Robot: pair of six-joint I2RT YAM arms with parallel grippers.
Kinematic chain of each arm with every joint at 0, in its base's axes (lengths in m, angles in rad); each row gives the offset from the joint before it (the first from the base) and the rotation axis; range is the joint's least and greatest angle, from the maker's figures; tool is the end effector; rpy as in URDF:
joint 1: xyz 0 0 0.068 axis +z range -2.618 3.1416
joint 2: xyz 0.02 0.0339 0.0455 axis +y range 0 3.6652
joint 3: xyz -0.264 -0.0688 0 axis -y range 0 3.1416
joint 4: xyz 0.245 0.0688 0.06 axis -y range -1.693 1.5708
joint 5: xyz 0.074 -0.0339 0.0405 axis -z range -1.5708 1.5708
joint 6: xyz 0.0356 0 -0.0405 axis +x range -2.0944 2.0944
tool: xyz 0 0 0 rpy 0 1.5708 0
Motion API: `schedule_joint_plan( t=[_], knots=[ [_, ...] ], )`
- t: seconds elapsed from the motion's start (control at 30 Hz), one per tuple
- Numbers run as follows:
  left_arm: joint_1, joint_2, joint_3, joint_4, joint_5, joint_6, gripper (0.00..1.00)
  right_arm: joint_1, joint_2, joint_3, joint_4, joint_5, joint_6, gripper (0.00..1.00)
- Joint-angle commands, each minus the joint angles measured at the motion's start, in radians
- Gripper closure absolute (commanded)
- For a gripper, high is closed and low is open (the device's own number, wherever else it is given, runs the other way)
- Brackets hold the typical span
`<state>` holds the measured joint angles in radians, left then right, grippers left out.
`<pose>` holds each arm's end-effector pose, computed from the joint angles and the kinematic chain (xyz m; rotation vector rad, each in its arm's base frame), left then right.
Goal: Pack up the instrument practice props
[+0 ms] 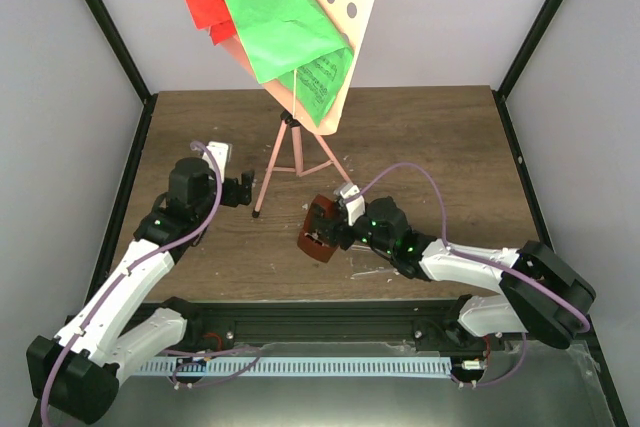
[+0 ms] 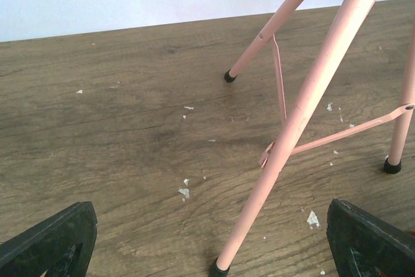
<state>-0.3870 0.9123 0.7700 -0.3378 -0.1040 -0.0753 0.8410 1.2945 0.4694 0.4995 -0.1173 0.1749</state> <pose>0.1926 -0.0745 0.2964 0.2545 2.0371 -0.1813 0.1715 0.1980 0.1932 -0.7239 1.8381 0.7904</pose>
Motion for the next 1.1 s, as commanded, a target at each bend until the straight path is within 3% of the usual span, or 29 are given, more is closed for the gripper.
schedule_joint_plan(
  t=[0.0,1.07],
  knots=[
    [-0.006,-0.013,0.022,0.0,0.001,-0.003,0.03,0.003,-0.018,0.006,0.026,0.025,0.027,0.32],
    [-0.009,-0.013,0.022,0.0,0.002,-0.003,0.03,0.001,0.041,0.089,-0.068,0.086,0.071,0.32]
  ],
)
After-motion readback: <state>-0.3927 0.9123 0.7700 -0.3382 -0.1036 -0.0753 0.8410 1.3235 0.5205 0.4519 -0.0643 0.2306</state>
